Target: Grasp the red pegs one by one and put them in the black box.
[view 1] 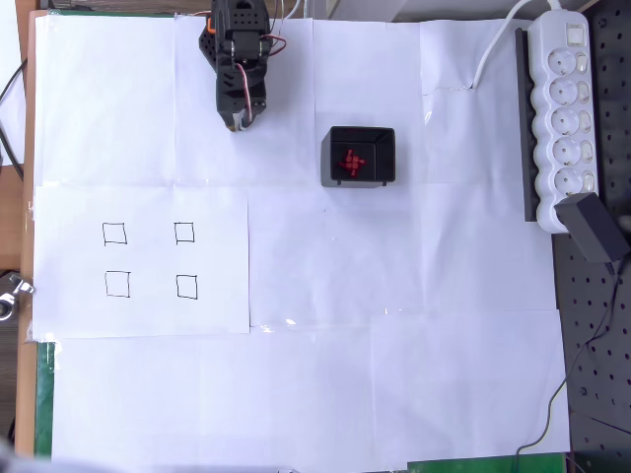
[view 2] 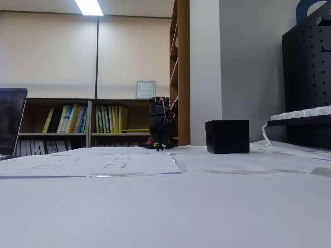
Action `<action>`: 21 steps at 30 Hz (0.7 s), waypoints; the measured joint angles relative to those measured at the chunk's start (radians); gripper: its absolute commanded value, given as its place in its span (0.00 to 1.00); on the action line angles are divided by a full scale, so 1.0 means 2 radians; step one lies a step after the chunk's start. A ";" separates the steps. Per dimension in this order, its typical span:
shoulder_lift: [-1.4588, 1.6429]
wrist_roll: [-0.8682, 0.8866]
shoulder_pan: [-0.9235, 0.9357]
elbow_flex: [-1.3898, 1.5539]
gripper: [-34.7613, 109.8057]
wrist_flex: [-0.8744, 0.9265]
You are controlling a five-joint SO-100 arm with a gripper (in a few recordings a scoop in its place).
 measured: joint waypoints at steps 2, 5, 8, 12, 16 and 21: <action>0.000 -0.008 0.000 0.000 0.24 0.003; 0.000 -0.015 0.000 0.000 0.24 0.004; 0.000 -0.019 0.000 0.000 0.24 0.004; 0.000 -0.019 0.000 0.000 0.24 0.004; 0.000 -0.019 0.000 0.000 0.24 0.004; 0.000 -0.019 0.000 0.000 0.24 0.004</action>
